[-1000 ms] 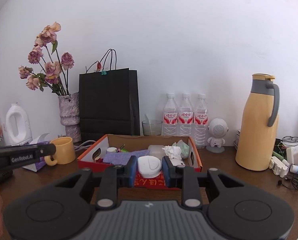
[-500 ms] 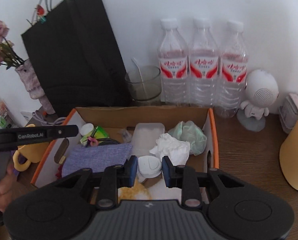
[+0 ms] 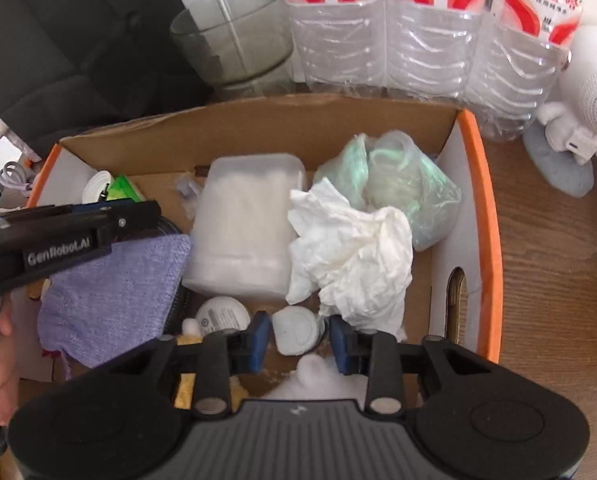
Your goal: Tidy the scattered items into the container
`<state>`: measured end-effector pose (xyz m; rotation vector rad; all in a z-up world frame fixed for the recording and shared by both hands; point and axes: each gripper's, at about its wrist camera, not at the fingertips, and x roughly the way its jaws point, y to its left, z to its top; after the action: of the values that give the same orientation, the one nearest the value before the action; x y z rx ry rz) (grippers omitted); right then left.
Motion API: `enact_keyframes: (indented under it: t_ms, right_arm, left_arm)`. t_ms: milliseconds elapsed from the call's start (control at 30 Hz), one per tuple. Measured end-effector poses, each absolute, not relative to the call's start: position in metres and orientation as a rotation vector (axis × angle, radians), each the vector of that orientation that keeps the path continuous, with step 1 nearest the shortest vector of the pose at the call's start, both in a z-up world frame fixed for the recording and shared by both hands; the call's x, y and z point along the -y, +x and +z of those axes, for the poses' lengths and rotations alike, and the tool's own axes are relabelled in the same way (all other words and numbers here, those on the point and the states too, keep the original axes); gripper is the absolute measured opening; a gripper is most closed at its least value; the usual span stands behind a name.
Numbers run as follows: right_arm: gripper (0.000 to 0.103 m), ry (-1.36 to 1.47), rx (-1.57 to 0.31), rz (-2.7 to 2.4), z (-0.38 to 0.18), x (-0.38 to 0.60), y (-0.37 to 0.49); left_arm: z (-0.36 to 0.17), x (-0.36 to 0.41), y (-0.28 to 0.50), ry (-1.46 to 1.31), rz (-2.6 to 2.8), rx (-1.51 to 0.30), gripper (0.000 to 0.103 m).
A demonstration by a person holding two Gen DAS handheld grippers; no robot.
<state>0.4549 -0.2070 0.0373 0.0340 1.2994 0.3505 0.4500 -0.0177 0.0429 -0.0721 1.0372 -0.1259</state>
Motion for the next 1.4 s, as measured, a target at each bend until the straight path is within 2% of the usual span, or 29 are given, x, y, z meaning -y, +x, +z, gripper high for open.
enact_keyframes:
  t_ms: [33,67,133,167,233,400,467,667,800,967,1067,1167,1233,1400]
  right_arm:
    - [0.051,0.03,-1.314,0.343,0.04,0.207,0.456]
    - [0.054,0.029,-1.323,0.34,0.045,0.206,0.456]
    - [0.062,0.032,-1.319,0.34,0.063,0.207,0.454]
    - [0.066,0.032,-1.309,0.332,0.074,0.207,0.454]
    - [0.081,0.037,-1.286,0.314,0.095,0.206,0.45]
    - [0.083,-0.009,-1.317,0.288,0.118,0.191,0.43]
    - [0.083,-0.013,-1.321,0.295,0.131,0.19,0.418]
    - [0.089,0.003,-1.28,0.251,0.169,0.189,0.381]
    - [0.098,0.07,-1.159,0.237,0.184,0.194,0.351]
    - [0.098,0.185,-0.982,0.177,0.178,0.193,0.317]
    - [0.098,0.158,-0.806,0.174,0.175,0.188,0.292]
    - [0.098,0.136,-0.573,0.187,0.162,0.186,0.259]
    - [0.103,0.147,-0.458,0.184,0.148,0.189,0.241]
    - [0.103,0.05,-0.37,0.149,0.124,0.184,0.228]
  left_arm:
    - [0.046,0.016,0.449,-0.076,-0.121,-1.046,0.031]
    - [0.05,0.013,0.449,-0.085,-0.112,-1.057,0.045]
    - [0.062,0.009,0.447,-0.105,-0.094,-1.064,0.054]
    - [0.069,0.008,0.446,-0.1,-0.074,-1.058,0.061]
    - [0.081,0.008,0.442,-0.075,-0.01,-1.065,0.076]
    - [0.106,0.006,0.418,-0.07,0.013,-1.156,0.086]
    - [0.117,0.011,0.404,-0.006,0.024,-1.162,0.098]
    - [0.151,0.006,0.356,0.016,0.112,-1.158,0.101]
    - [0.172,0.001,0.316,0.01,0.111,-1.034,0.103]
    - [0.178,0.005,0.268,0.036,0.15,-0.862,0.103]
    - [0.176,0.001,0.247,0.008,0.148,-0.762,0.103]
    - [0.164,0.001,0.225,0.016,0.123,-0.587,0.103]
    - [0.147,0.006,0.214,0.055,0.123,-0.488,0.103]
    - [0.114,0.006,0.211,0.03,0.019,-0.447,0.103]
